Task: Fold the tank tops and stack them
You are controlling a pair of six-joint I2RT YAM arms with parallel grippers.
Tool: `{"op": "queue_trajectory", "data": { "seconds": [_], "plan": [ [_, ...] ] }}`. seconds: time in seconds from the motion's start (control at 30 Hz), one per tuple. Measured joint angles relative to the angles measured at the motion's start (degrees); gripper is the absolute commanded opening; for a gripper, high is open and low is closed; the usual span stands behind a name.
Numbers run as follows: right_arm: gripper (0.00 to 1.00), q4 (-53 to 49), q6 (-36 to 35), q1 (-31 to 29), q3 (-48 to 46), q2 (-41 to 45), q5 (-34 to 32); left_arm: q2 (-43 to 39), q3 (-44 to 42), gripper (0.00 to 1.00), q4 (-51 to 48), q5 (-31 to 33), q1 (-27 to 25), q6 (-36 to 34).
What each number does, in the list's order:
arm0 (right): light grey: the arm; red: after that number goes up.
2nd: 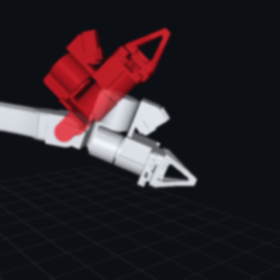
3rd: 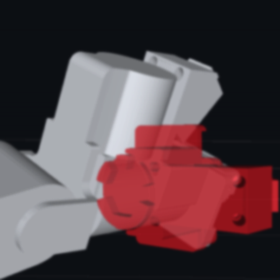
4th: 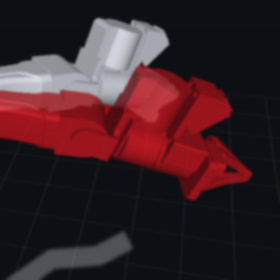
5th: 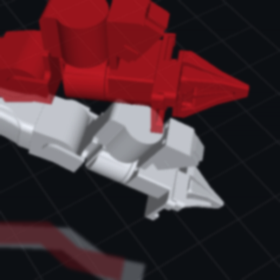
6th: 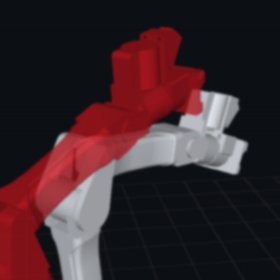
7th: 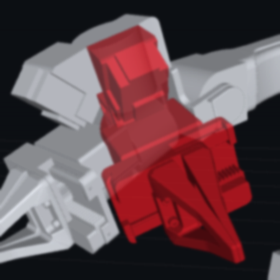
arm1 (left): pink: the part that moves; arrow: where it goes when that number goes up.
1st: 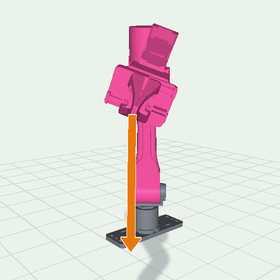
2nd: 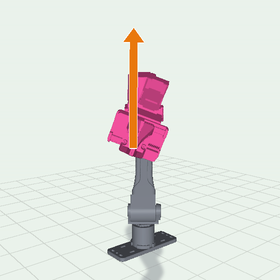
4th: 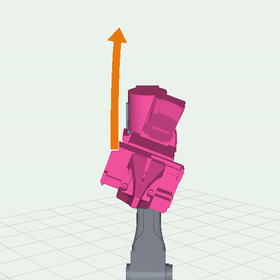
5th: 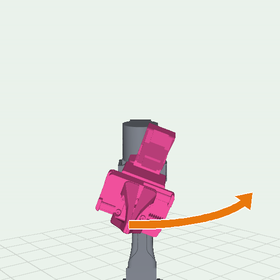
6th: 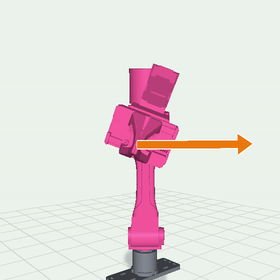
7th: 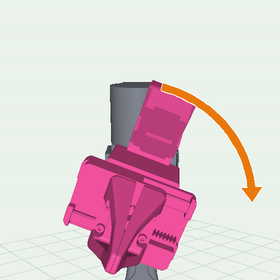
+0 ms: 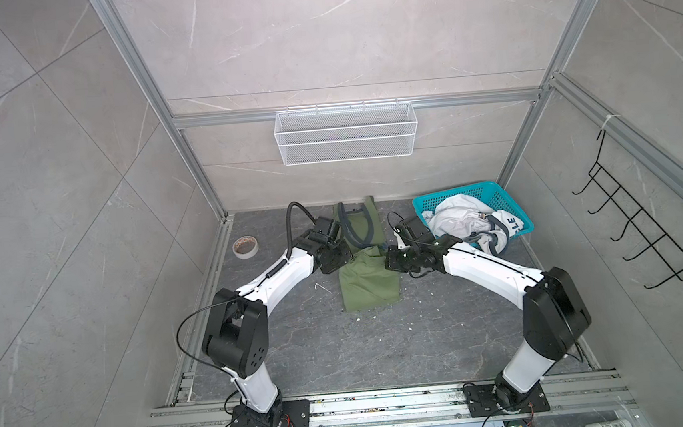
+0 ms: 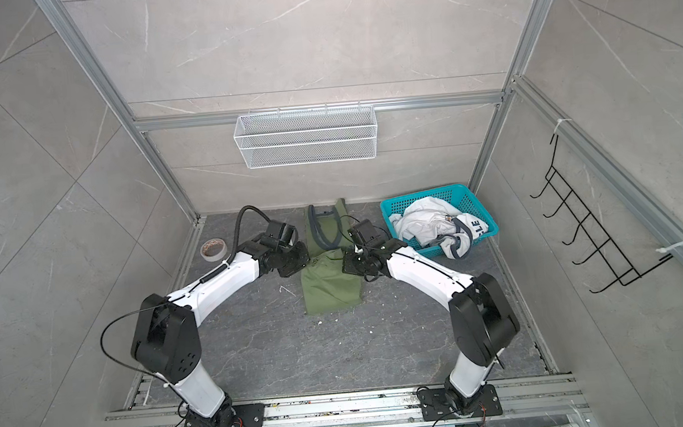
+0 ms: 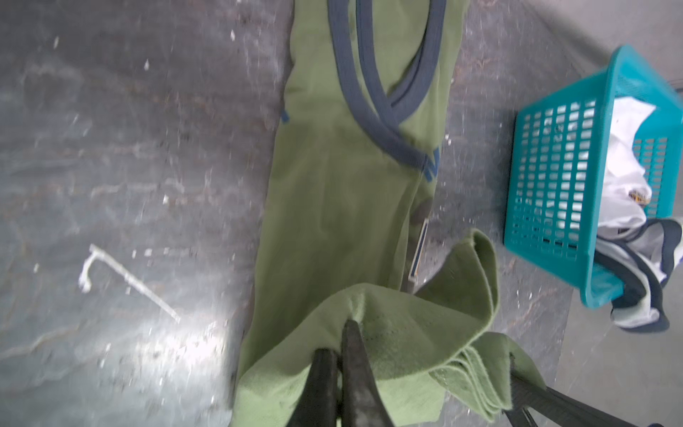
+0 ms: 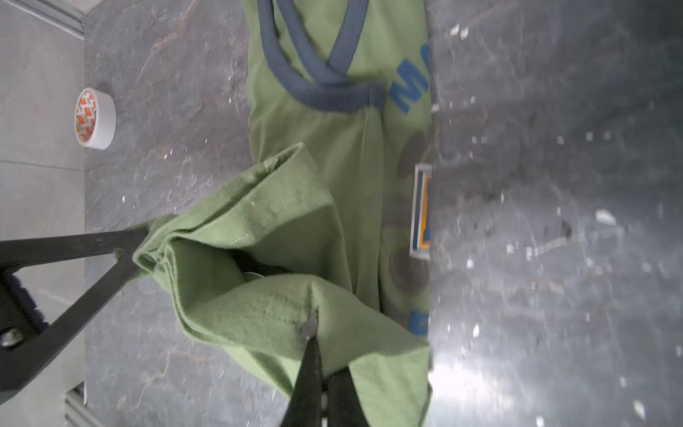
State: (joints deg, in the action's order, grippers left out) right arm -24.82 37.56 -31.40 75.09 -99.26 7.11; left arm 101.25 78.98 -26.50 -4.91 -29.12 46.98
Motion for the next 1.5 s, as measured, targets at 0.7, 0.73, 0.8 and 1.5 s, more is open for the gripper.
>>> {"op": "queue_trajectory", "data": {
  "seconds": [0.7, 0.73, 0.8, 1.5],
  "plan": [
    [0.62, -1.29, -3.76, 4.13, 14.29, -16.15, 0.33, 19.15, 17.00, 0.65, -2.60, -2.54, 4.02, -2.95],
    [0.65, -1.88, -4.22, 4.28, 15.21, -16.39, -0.20, 19.12, 17.70, 0.71, -3.54, -1.92, 4.17, -3.13],
    [0.69, -2.82, -5.14, 4.48, 16.46, -16.35, -1.40, 18.95, 18.86, 0.78, -4.50, -0.42, 4.42, -3.78],
    [0.60, 9.38, -2.27, 4.70, -26.91, 10.36, 10.78, -13.14, -28.76, 0.67, 8.57, -5.09, -1.09, -1.53]
  ]
}}
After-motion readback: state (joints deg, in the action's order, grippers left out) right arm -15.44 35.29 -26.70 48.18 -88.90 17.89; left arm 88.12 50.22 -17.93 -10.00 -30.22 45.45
